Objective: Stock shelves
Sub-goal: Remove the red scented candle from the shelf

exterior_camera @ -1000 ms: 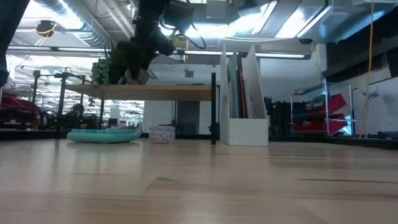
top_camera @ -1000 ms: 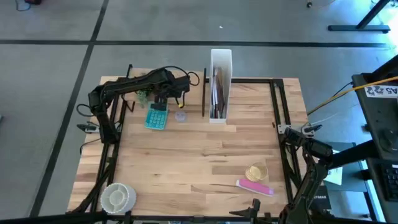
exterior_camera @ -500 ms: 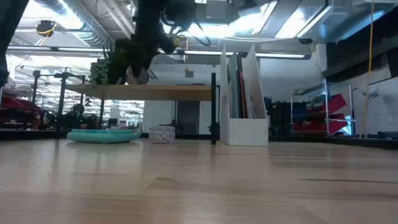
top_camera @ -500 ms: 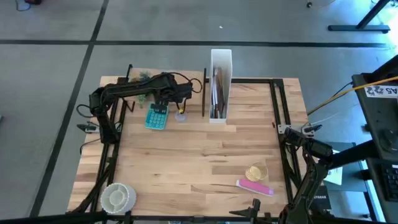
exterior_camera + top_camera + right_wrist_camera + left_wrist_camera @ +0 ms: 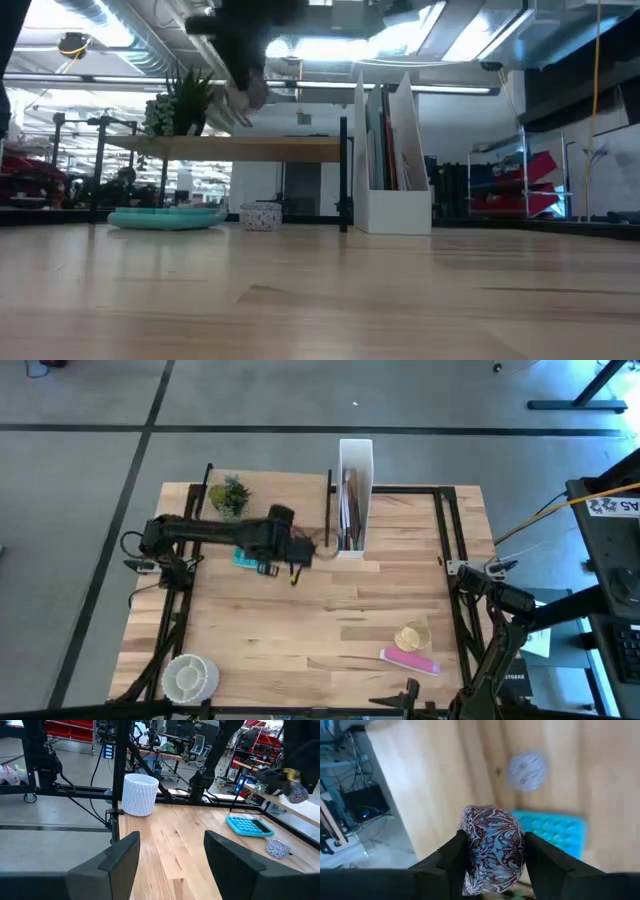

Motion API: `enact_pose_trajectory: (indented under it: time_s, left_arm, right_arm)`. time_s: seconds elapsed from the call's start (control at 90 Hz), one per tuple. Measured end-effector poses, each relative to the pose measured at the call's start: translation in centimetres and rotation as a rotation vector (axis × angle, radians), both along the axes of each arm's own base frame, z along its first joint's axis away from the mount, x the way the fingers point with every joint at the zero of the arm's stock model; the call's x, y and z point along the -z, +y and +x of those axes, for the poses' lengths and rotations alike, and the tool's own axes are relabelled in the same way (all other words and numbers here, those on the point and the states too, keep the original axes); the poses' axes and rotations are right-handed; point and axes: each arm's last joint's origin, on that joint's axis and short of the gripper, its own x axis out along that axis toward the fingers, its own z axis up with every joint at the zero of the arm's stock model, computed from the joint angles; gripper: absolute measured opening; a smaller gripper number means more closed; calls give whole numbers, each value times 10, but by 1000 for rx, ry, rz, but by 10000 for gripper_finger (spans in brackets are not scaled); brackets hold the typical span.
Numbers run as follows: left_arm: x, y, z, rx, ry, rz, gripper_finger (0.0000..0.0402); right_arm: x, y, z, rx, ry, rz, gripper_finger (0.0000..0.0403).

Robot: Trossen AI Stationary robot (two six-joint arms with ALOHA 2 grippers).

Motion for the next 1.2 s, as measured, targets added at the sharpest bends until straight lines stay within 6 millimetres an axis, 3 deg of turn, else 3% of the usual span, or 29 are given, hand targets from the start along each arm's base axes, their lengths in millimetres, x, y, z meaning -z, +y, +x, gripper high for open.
enact_pose_trajectory:
  time_s: [0.222,0.344,0.467,0.633,0.778,0.989,1.2]
  left_arm:
    - [13,-89,-21,-70,-247,12,142]
    - [43,-132,-50,-144,-344,31,142]
    - [84,-157,-87,-243,-429,59,142]
    - [134,-156,-132,-374,-435,136,134]
    - [160,-142,-156,-492,-355,203,102]
    - [178,-128,-172,-586,-294,252,80]
    - [176,-132,-171,-604,-312,230,74]
  right_arm:
    - [0,0,0,-1,0,0,207]
    - [0,0,0,-1,0,0,207]
    - [0,0,0,-1,0,0,207]
    - [0,0,0,-3,5,-21,207]
    - [0,-2,2,11,-1,-26,207]
    - [0,-6,11,35,-3,-26,207]
    - [0,-7,13,29,3,-16,207]
